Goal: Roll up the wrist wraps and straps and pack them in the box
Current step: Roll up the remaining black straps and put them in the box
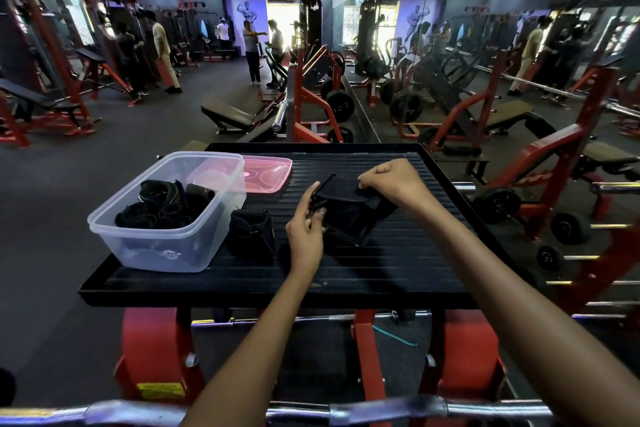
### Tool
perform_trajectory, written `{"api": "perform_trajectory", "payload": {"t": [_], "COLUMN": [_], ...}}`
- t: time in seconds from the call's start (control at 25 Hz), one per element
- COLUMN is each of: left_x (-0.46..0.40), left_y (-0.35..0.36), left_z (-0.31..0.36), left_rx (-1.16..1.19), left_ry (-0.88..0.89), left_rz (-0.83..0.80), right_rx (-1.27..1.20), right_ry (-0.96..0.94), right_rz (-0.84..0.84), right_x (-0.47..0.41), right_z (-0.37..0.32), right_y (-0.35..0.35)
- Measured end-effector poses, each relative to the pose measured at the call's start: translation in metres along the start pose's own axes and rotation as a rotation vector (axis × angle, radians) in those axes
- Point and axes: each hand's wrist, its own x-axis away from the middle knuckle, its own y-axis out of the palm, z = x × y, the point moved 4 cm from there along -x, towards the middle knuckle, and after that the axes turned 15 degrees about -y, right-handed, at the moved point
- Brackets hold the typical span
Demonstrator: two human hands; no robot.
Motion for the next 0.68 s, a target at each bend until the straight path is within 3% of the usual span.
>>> {"api": "perform_trajectory", "payload": {"t": [0.2,0.32,0.44,0.56,0.68], "left_x": [0.006,0.003,0.003,0.004,0.003], "left_y": [0.003,0.004,0.004,0.003,0.003], "left_z": [0.005,0.003,0.001,-0.001,-0.002], "left_rx": [-0.109,-0.111,-0.136,-0.177,-0.195], "left_ry": [0.124,0.111,0.095,0.070,0.081], "left_rz": [0.002,0.012,0.002,-0.024,-0.041], "right_rx": [0.124,0.296,0.314,0.535,0.460], "right_ry": [-0.106,-0.194,-0.160,-0.181,-0.184], "right_rz": [-0.044,-0.161,-0.322,-0.495,-0.545], "right_x": [-0.004,-0.013,-0.028,-0.037,-0.045], "right_z": [-0.006,-0.010,-0.019,-0.023,-0.021], "right_y": [0.017,0.032,0.044,0.055,0.056]}}
